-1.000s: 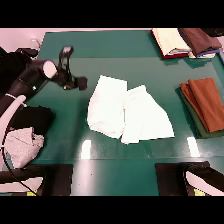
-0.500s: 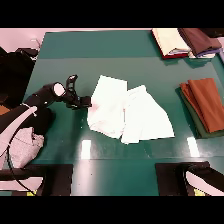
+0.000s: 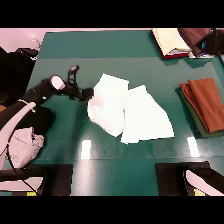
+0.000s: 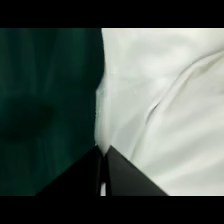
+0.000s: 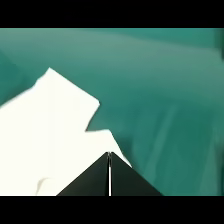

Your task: Fold the shirts.

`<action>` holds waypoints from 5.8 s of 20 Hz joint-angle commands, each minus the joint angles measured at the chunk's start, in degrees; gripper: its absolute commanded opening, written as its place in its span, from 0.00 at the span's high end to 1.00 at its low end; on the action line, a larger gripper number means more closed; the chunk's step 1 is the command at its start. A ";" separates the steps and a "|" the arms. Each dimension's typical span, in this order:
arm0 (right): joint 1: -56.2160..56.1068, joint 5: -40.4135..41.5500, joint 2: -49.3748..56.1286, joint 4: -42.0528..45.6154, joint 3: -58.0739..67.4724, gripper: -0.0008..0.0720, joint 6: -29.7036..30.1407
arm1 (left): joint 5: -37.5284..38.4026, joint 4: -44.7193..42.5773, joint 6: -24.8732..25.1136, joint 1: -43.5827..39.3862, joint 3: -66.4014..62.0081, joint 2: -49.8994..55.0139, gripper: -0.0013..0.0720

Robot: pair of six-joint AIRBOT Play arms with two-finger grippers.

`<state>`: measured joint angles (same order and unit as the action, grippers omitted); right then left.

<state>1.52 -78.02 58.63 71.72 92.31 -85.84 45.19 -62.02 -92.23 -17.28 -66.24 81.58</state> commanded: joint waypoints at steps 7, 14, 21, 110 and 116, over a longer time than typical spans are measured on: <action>19.76 0.59 -6.97 -0.94 -53.00 0.28 6.73 | 3.13 -1.64 4.83 4.46 -7.08 -5.27 0.95; 14.29 10.47 5.09 -20.20 -62.25 0.29 15.96 | 3.52 -1.62 4.81 4.46 -7.08 -5.29 0.95; 6.19 11.41 4.15 -16.06 -48.06 0.96 15.87 | 5.68 -8.31 5.27 4.48 -12.94 -9.60 0.95; 40.68 5.90 5.09 -12.15 -61.61 0.40 12.87 | 8.90 8.22 10.84 14.03 27.43 -27.30 0.95; 24.96 10.03 1.99 -13.53 -57.13 0.96 12.90 | 12.17 8.17 10.82 14.05 22.29 -28.09 0.95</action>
<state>32.73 -69.21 62.54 59.48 32.60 -73.06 55.29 -53.84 -81.43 -3.22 -41.08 54.04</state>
